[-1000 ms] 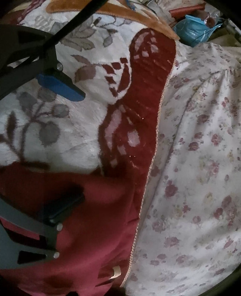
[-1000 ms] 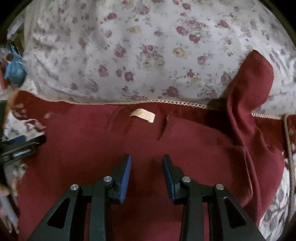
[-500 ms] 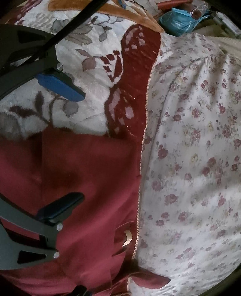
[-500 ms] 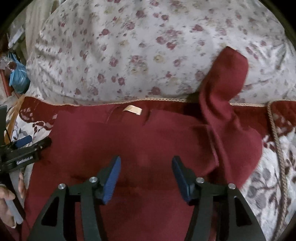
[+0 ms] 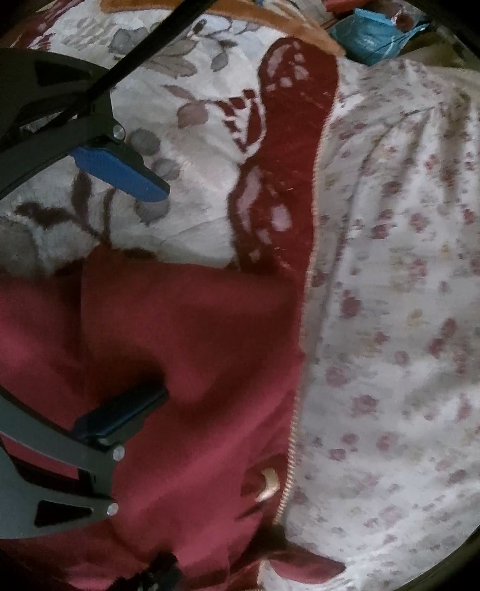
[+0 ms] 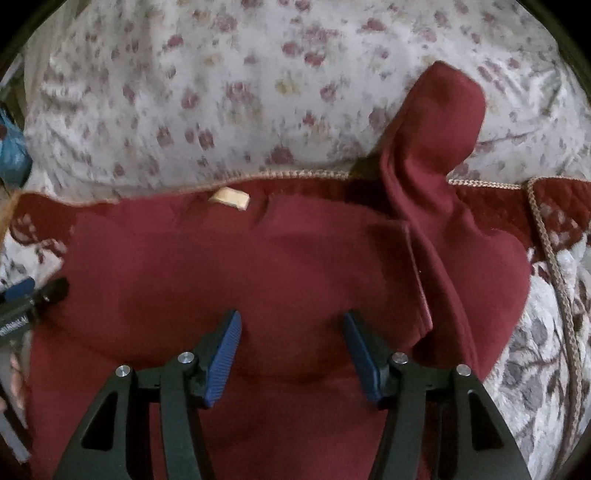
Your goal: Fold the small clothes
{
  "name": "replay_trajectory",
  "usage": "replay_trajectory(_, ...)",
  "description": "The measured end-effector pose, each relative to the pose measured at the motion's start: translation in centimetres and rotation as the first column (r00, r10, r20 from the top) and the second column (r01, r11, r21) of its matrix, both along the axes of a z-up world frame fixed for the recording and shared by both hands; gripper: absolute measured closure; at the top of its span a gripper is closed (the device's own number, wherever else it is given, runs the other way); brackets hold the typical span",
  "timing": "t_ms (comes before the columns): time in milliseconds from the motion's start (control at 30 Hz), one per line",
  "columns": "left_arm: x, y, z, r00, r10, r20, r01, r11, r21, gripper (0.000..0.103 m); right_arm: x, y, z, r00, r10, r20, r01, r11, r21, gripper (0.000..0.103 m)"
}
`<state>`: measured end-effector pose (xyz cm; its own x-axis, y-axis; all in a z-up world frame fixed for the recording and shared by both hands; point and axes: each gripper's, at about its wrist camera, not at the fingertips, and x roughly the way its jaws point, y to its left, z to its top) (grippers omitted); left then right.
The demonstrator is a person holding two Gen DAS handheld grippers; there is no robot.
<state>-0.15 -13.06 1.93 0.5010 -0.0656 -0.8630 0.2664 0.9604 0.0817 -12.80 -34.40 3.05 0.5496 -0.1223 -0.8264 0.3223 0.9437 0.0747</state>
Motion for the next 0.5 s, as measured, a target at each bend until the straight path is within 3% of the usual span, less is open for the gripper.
replay_trajectory(100, 0.0, 0.3, 0.0, 1.000, 0.007, -0.009, -0.007, 1.000, -0.016, 0.004, -0.1, -0.6, 1.1, 1.000, 0.009, 0.017, -0.010, 0.999, 0.045, 0.041)
replay_trajectory(167, -0.1, 0.3, 0.3, 1.000, 0.009, -0.001, -0.009, 1.000, -0.017, 0.004, -0.7, -2.0, 3.0, 0.996, -0.013, 0.093, 0.008, 0.998, 0.058, 0.040)
replay_trajectory(267, -0.5, 0.4, 1.1, 0.999, 0.014, 0.035, -0.013, 1.000, -0.015, 0.004, -1.1, -5.5, 5.4, 0.979, -0.110, 0.170, 0.108, 0.994, 0.023, 0.027)
replay_trajectory(300, -0.5, 0.4, 1.4, 0.999, 0.014, 0.044, -0.014, 1.000, -0.020, 0.004, -0.8, -7.3, 5.8, 0.970, -0.158, 0.183, 0.157, 0.987, 0.021, 0.027)
replay_trajectory(500, 0.0, 0.9, 2.2, 0.997, 0.032, 0.064, -0.029, 0.998, -0.049, 0.004, 3.7, -13.8, 5.2, 0.950, -0.251, 0.187, 0.236, 0.967, 0.099, 0.027)
